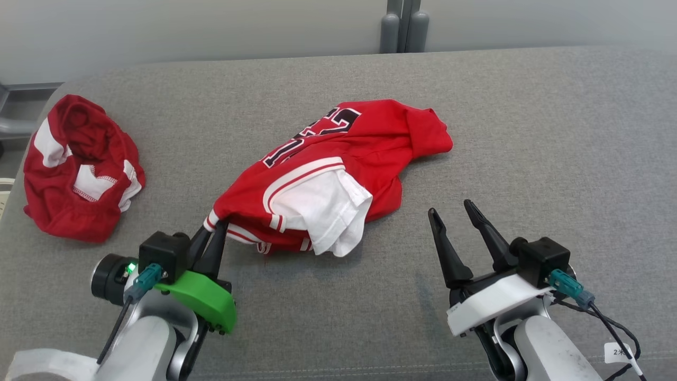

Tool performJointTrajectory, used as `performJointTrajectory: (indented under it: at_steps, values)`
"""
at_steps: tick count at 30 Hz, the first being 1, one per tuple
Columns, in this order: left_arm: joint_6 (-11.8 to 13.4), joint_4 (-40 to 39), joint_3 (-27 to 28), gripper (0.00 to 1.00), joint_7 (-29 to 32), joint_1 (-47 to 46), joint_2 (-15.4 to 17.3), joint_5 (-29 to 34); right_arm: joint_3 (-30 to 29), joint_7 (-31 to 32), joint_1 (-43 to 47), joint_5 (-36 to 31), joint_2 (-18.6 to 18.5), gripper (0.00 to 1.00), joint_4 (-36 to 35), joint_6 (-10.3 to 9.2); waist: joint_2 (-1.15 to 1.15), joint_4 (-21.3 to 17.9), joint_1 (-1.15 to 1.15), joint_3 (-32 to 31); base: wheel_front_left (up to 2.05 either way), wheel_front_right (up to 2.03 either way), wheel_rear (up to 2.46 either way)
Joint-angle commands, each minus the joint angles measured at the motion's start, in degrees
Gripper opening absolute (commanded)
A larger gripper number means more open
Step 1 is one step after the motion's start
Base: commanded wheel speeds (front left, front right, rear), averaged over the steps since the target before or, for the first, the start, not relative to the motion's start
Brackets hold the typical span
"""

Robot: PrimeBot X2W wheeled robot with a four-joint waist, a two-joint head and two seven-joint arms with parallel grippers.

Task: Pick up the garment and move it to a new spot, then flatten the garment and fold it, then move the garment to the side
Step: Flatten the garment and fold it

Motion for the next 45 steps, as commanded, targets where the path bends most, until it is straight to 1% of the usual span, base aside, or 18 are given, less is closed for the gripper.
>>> performJointTrajectory:
  at_steps: [1, 6, 10, 16, 17, 18, 19, 26, 30, 31, 34, 38, 41, 45]
  values:
    - [0.53, -1.19, 0.11, 0.00, 0.34, 2.37, 0.60, -0.76, 0.06, -0.15, 0.10, 0.06, -0.19, 1.00, 0.17, 0.00, 0.00, 0.74, 0.00, 0.33, 0.00, 0.00, 0.00]
    - [0.93, -1.24, 0.11, 0.00, 0.49, 5.15, 0.42, -2.07, 0.08, -0.15, -0.46, 0.08, -0.18, 1.00, 0.35, 0.00, 0.00, 1.13, 0.00, 0.69, 0.00, 0.00, 0.00]
    - [1.39, 1.68, 0.68, 0.00, -0.19, 6.72, 0.30, -3.17, 0.25, -0.15, -0.75, 0.01, -0.18, 1.00, 0.59, 0.00, 0.00, 1.30, 0.00, 0.81, 0.00, 0.00, 0.00]
    - [0.19, 7.43, 0.68, 0.00, -2.36, 6.82, -0.80, -4.14, 0.48, -0.15, -1.05, -0.05, -0.18, 1.00, 1.20, 0.00, 0.00, 1.15, 0.00, 0.70, 0.00, 0.00, 0.00]
    - [0.42, 8.26, 0.81, 0.22, -2.65, 6.63, -1.13, -4.32, 0.48, -0.15, -1.07, -0.08, -0.18, 1.00, 1.29, 0.00, 0.00, 1.14, 0.00, 0.63, 0.00, 0.00, 0.00]
    - [0.69, 9.18, 0.89, 0.51, -2.84, 6.45, -1.32, -4.35, 0.49, -0.15, -1.08, -0.11, -0.18, 1.00, 1.32, 0.00, 0.00, 1.11, 0.00, 0.54, 0.00, 0.00, 0.00]
    - [0.74, 9.82, 0.77, 1.00, -3.00, 6.26, -1.47, -4.22, 0.53, -0.15, -1.05, -0.10, -0.18, 1.00, 1.33, 0.00, 0.00, 1.08, 0.00, 0.47, 0.00, 0.00, 0.00]
    - [2.04, 13.33, 2.99, 1.00, -4.47, 8.14, -2.44, -6.23, 0.22, -0.15, -0.74, -0.13, -0.18, 1.00, 1.28, 0.00, 0.00, 1.08, 0.00, 0.22, 0.00, 0.00, 0.00]
    - [2.57, 13.82, 3.97, 1.00, -5.11, 9.28, -2.76, -6.84, -0.02, -0.15, -0.43, -0.17, -0.18, 1.00, 1.12, 0.00, 0.00, 1.39, 0.00, 0.17, 0.00, 0.00, 0.00]
    - [3.63, 12.79, 4.99, 1.00, -5.37, 9.83, -2.86, -6.42, -0.09, -0.15, -0.37, -0.21, -0.18, 1.00, 1.06, 0.00, 0.00, 1.58, 0.00, 0.14, 0.00, 0.00, 0.00]
    - [5.52, 9.39, 7.19, 1.00, -5.68, 10.59, -3.08, -5.26, -0.21, -0.15, -0.25, -0.25, -0.18, 1.00, 0.98, 0.00, 0.00, 1.92, 0.00, 0.11, 0.00, 0.00, 0.00]
    - [7.03, 3.55, 9.12, 1.00, -5.64, 12.28, -3.44, -2.46, -0.08, -0.15, -0.13, -0.31, -0.18, 1.00, 1.14, 0.00, 0.00, 2.22, 0.00, -0.08, 0.00, 0.00, 0.00]
    - [6.74, 0.16, 9.54, 1.00, -5.64, 12.91, -3.93, -1.12, 0.12, -0.15, -0.29, -0.22, -0.19, 1.00, 1.27, 0.00, 0.00, 2.13, 0.00, -0.34, 0.00, 0.00, 0.00]
    - [5.29, -1.91, 7.31, 1.00, -5.65, 12.95, -4.80, 0.78, 0.38, -0.15, -0.37, -0.23, -0.19, 1.00, 1.42, 0.00, 0.00, 1.75, 0.00, -0.45, 0.00, 0.00, 0.00]
